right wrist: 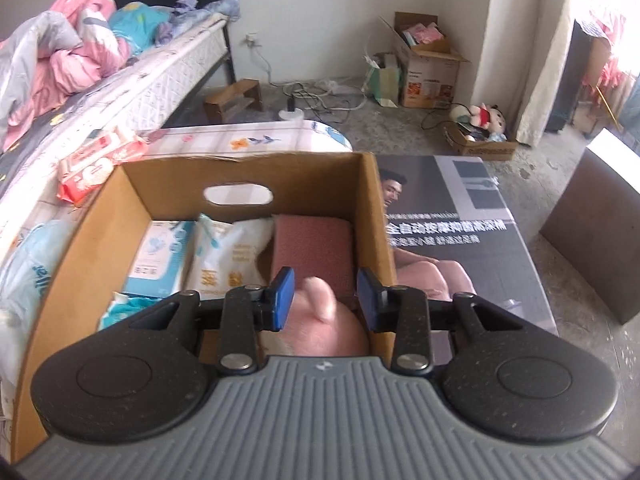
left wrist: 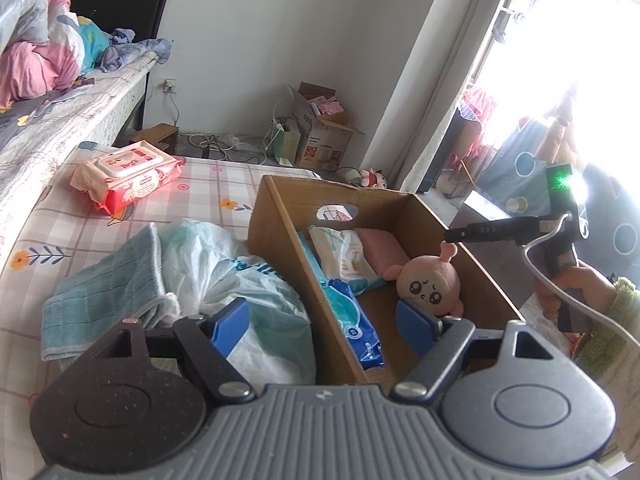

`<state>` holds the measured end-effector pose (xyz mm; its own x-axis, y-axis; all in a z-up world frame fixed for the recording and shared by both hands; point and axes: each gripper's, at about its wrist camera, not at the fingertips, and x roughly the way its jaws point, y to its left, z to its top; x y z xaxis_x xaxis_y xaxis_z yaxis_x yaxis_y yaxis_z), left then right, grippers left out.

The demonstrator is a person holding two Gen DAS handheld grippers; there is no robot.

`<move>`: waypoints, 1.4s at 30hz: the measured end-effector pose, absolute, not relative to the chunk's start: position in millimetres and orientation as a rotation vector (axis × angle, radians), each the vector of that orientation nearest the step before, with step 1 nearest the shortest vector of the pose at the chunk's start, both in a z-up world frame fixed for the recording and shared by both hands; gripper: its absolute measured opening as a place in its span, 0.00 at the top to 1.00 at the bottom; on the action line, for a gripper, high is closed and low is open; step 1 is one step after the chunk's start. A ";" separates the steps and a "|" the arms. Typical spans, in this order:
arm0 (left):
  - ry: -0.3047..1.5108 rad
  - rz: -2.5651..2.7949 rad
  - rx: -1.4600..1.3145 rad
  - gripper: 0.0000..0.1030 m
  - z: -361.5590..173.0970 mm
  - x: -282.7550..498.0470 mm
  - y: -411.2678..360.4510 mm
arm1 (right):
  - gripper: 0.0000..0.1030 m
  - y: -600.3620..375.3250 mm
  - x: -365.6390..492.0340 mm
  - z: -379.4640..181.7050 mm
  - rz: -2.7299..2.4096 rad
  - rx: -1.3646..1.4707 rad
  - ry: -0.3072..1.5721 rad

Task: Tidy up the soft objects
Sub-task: 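Move both grippers back to the blue-green towel on the mattress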

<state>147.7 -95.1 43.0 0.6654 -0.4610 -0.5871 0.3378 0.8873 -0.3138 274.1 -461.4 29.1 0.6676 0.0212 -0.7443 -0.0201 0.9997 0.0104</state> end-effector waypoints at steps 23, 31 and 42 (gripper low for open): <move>0.731 -0.135 -0.210 0.21 6.5 115.9 36.3 | 0.57 -282.1 245.2 66.5 0.541 0.368 0.975; 0.824 -0.071 -0.360 0.42 -14.3 172.7 78.2 | 0.57 -198.1 279.8 57.2 0.632 0.386 1.093; 1.047 -0.132 -0.621 0.46 -62.0 242.5 108.8 | 0.60 -129.8 344.2 20.8 0.518 0.223 1.222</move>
